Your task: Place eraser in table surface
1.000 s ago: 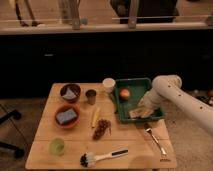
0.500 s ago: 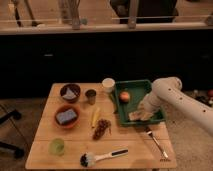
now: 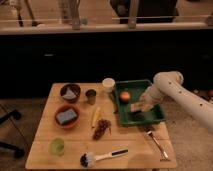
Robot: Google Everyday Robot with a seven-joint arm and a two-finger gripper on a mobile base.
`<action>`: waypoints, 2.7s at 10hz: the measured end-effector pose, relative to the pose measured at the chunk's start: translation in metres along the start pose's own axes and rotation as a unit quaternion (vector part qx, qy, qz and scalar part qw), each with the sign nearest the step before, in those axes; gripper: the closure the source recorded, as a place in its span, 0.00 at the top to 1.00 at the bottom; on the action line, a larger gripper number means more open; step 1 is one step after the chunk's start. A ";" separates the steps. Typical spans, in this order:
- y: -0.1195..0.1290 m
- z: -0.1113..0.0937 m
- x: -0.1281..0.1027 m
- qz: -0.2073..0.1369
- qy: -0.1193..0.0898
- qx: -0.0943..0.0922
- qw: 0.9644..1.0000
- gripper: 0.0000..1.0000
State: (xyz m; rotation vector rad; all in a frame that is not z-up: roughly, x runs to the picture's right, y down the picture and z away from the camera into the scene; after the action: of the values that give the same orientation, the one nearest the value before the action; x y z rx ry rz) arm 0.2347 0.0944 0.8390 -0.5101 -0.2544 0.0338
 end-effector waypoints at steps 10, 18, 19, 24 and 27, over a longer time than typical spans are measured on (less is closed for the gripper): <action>0.069 -0.054 -0.064 -0.050 -0.153 0.007 0.987 0.00; 0.156 0.000 -0.109 -0.029 -0.256 -0.041 0.965 0.00; 0.159 0.004 -0.110 -0.025 -0.262 -0.046 0.964 0.00; 0.175 0.026 -0.110 0.000 -0.291 -0.065 0.955 0.00; 0.182 0.034 -0.100 0.017 -0.295 -0.066 0.953 0.01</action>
State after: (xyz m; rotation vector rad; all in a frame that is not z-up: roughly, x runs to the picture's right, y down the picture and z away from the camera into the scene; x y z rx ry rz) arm 0.1354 0.2602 0.7554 -0.6304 -0.8374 0.2067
